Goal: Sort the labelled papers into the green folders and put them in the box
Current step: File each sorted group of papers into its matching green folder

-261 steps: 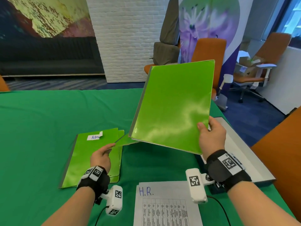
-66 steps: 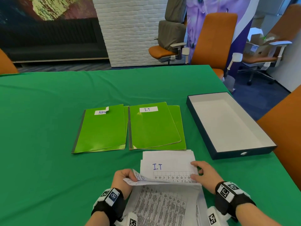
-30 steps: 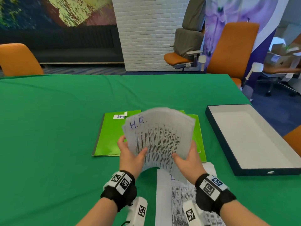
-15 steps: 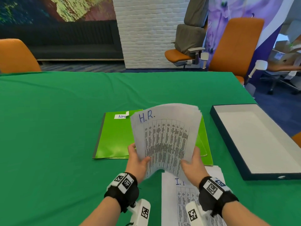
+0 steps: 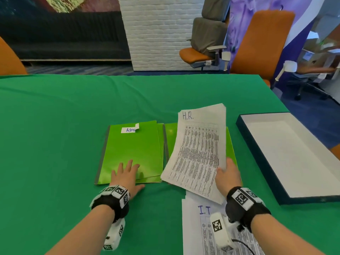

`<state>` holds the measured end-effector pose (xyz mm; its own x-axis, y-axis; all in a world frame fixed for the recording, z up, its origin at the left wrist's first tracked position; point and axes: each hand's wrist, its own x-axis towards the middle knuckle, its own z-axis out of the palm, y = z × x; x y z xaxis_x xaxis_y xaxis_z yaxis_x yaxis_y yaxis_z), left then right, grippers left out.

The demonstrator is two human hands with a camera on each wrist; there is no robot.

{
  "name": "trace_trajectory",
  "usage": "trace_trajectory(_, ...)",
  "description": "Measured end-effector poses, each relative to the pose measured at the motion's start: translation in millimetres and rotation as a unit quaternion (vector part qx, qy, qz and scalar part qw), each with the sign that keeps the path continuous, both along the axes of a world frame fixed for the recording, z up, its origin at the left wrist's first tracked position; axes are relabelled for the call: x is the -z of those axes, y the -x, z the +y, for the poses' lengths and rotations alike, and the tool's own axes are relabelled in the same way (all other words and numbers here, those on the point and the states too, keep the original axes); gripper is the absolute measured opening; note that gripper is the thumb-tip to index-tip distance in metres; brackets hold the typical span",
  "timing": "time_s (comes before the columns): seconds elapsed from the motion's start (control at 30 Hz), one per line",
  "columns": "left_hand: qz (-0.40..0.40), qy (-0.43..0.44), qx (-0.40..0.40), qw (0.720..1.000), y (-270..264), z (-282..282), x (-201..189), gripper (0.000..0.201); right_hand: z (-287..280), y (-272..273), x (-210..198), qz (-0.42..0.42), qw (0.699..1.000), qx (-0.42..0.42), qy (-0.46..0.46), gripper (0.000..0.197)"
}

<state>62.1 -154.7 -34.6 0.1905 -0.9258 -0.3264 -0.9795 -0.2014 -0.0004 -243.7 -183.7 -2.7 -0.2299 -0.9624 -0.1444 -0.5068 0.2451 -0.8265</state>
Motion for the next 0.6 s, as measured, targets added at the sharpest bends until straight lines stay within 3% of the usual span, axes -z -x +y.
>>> trace_trajectory(0.13,-0.061,-0.026,0.086,0.994,1,-16,2,0.081,-6,2,6,-0.009,1.0,0.028,-0.001,0.033)
trace_trajectory(0.33,-0.085,-0.058,0.158,0.982,5,-17,0,0.062,-15,5,11,0.0,1.0,0.021,-0.003,0.025)
trace_trajectory(0.6,0.01,0.058,0.076,0.995,-12,-1,-28,0.024,-13,-1,2,0.012,1.0,0.001,-0.004,0.031)
